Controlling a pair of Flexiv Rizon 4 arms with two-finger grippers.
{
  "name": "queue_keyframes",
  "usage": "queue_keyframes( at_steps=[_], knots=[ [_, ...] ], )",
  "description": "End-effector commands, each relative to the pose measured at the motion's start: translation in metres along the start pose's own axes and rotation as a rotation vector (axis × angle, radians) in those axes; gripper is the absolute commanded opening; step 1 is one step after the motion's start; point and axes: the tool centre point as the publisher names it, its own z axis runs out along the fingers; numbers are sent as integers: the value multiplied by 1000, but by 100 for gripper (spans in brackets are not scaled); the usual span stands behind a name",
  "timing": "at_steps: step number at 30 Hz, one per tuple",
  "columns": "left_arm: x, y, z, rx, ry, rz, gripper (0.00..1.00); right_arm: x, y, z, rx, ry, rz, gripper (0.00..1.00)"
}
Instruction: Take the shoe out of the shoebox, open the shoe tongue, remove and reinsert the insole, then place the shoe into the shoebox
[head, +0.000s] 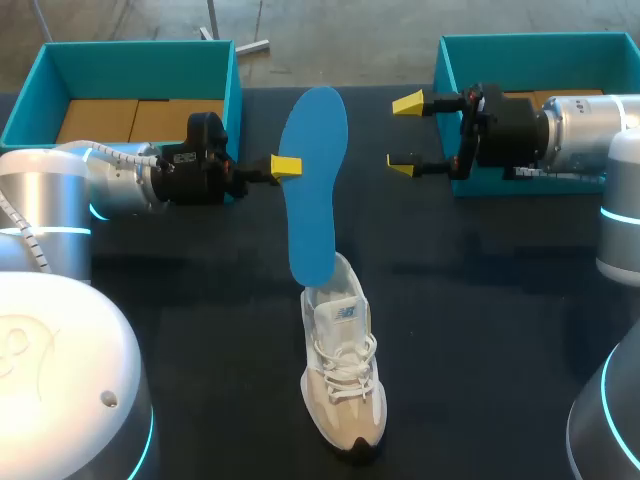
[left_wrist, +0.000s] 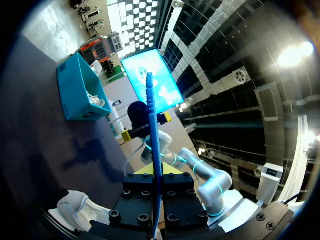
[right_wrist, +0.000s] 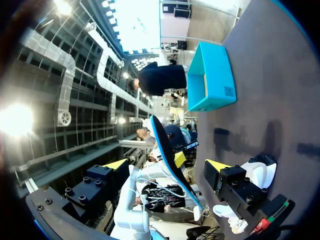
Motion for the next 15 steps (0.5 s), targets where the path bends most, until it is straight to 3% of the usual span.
queue_keyframes(
  at_steps=[1,7,15],
  knots=[
    [0,6,0,41,-38,-79,0,0,-1,1,-1,-2,1,100],
    [-15,9,0,85,-39,-215,0,0,-1,1,-1,-2,1,100],
    [-18,13,0,137,-86,-314,0,0,-1,1,-1,-2,1,100]
  ],
)
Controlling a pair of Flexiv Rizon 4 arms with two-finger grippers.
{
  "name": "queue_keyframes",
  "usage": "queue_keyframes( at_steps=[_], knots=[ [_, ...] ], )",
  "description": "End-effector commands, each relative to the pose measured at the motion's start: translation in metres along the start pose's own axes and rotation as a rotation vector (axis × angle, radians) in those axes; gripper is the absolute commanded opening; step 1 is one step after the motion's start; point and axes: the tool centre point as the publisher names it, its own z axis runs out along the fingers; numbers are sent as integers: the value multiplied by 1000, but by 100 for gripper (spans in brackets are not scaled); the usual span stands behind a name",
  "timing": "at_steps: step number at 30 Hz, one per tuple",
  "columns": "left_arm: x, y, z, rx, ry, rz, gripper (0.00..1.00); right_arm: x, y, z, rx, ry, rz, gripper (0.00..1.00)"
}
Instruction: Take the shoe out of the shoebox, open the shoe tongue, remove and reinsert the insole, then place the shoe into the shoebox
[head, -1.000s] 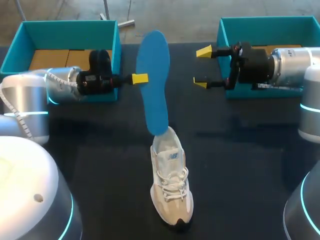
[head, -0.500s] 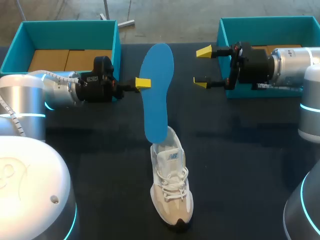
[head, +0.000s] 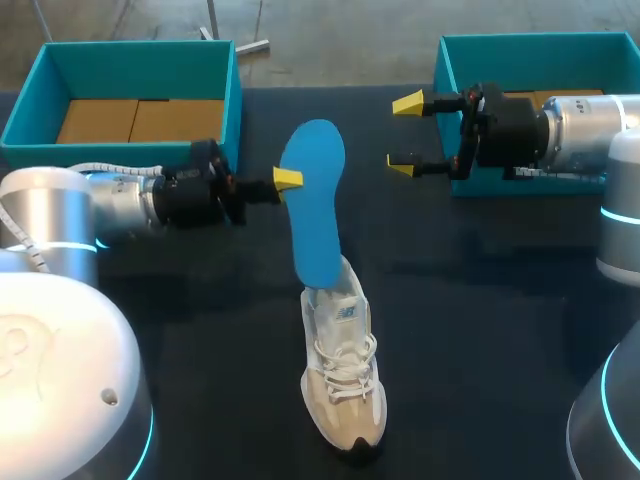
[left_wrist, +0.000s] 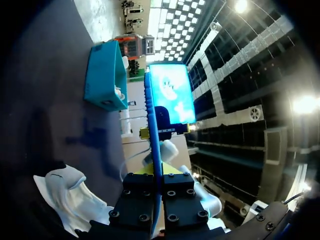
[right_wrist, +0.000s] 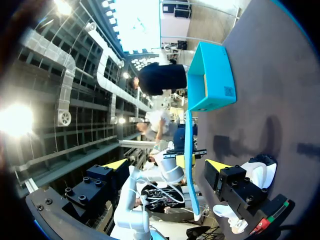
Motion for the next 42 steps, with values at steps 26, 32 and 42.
queue_keyframes(
  at_steps=[26,32,42],
  knots=[
    [3,6,1,24,-26,-11,0,61,-35,4,116,-632,116,100],
    [3,6,1,24,-26,-11,0,77,-37,14,145,-828,165,100],
    [3,6,1,24,-26,-11,0,89,-44,47,204,-1018,142,100]
  ],
)
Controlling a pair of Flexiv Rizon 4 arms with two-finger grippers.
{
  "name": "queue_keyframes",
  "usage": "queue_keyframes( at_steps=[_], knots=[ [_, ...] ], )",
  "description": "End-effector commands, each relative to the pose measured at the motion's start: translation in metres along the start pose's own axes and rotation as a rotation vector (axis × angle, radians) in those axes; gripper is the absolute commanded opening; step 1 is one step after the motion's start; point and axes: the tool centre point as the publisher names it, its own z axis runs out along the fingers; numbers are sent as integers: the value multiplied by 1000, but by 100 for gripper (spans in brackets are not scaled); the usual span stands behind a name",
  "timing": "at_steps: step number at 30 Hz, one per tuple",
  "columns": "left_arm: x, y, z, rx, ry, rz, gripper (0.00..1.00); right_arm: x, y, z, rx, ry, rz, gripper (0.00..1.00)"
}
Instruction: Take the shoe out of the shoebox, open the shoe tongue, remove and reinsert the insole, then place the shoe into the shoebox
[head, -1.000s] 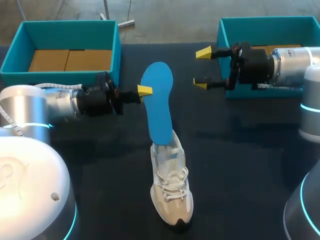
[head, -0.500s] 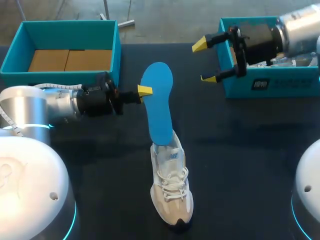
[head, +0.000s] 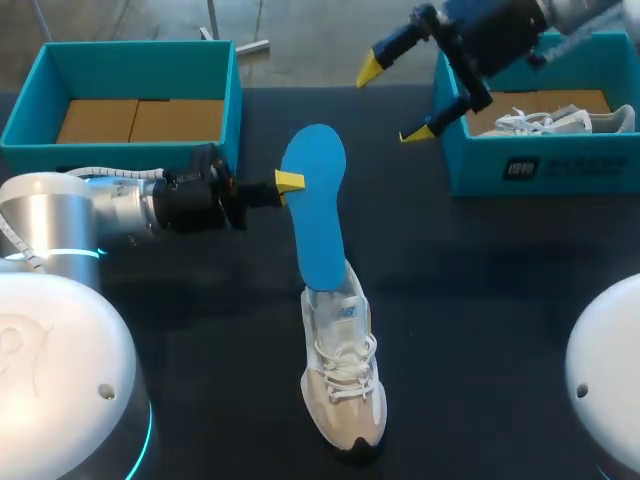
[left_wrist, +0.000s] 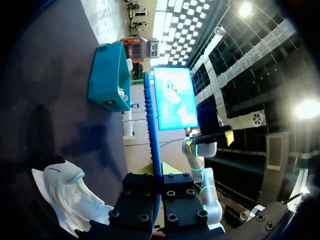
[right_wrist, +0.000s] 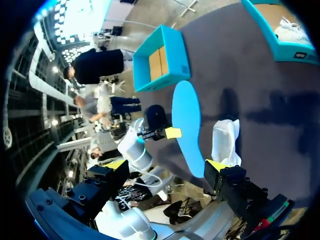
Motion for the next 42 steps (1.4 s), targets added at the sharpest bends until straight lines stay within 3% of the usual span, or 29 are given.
queue_keyframes(
  at_steps=[1,11,17,32,42],
  knots=[
    [1,1,0,0,-4,-1,0,26,-2,15,24,-347,-18,100],
    [1,1,0,0,-4,-1,0,46,-10,35,49,-552,32,100],
    [1,1,0,0,-4,-1,0,54,-16,42,20,-620,55,100],
    [1,1,0,0,-4,-1,0,59,-42,65,25,-641,50,100],
    [1,1,0,0,-4,-1,0,71,-48,80,25,-627,22,100]
  ],
)
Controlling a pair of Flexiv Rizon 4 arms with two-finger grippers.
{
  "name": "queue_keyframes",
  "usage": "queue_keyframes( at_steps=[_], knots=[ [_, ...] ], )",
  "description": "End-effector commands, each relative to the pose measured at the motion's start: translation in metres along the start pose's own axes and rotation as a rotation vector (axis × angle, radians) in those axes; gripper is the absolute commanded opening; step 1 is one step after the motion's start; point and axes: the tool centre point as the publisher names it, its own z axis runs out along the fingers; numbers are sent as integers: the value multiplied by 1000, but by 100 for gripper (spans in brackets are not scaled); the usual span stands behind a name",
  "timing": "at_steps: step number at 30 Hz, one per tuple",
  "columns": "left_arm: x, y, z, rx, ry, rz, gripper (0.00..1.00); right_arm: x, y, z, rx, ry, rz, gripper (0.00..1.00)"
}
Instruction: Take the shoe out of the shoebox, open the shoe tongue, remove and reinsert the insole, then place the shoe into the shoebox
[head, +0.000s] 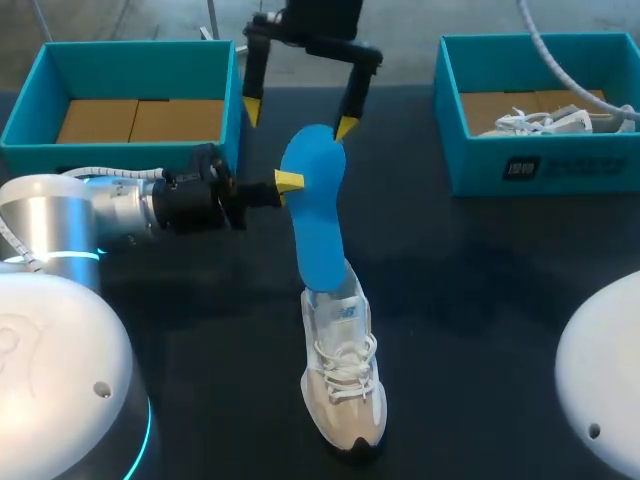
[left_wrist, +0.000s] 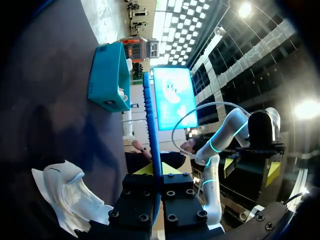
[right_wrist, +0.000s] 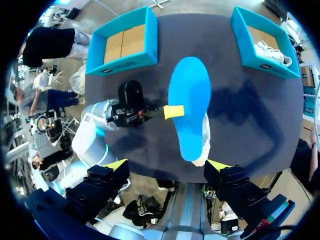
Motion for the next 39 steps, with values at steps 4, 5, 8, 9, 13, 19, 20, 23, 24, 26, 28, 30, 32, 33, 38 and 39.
queue_keyframes(
  at_steps=[4,5,8,9,13,19,20,23,24,26,28,30,32,33,38,39],
  knots=[
    [1,0,0,1,-3,-1,0,5,-2,3,-40,118,-62,100],
    [1,0,0,1,-3,-1,0,2,-3,2,-56,173,-80,100],
    [1,0,0,1,-3,-1,0,-9,-6,-1,-83,315,-123,100],
    [1,0,0,1,-3,-1,0,-12,-6,0,-86,351,-134,100],
    [1,0,0,1,-3,-1,0,-23,-9,-3,-118,518,-191,100],
    [1,0,0,1,-3,-1,0,-48,-6,-1,-139,772,-245,100],
    [1,0,0,1,-3,-1,0,-51,-6,-2,-144,796,-251,100],
    [1,0,0,1,-3,-1,0,-55,-3,-5,-148,833,-269,100],
    [1,0,0,1,-3,-1,0,-56,-2,-6,-149,845,-273,100],
    [1,0,0,1,-3,-1,0,-59,0,-7,-166,886,-285,100],
    [1,0,0,1,-3,-1,0,-61,2,-7,-186,914,-278,100],
    [1,0,0,1,-3,-1,0,-65,4,-5,-207,950,-269,100],
    [1,0,0,1,-3,-1,0,-68,6,-3,-219,985,-257,100],
    [1,0,0,1,-3,-1,0,-69,7,-1,-227,1005,-254,100],
    [1,0,0,1,-3,-1,0,-71,11,1,-253,1034,-219,100],
    [1,0,0,1,-3,-1,0,-72,12,2,-259,1044,-212,100]
  ],
)
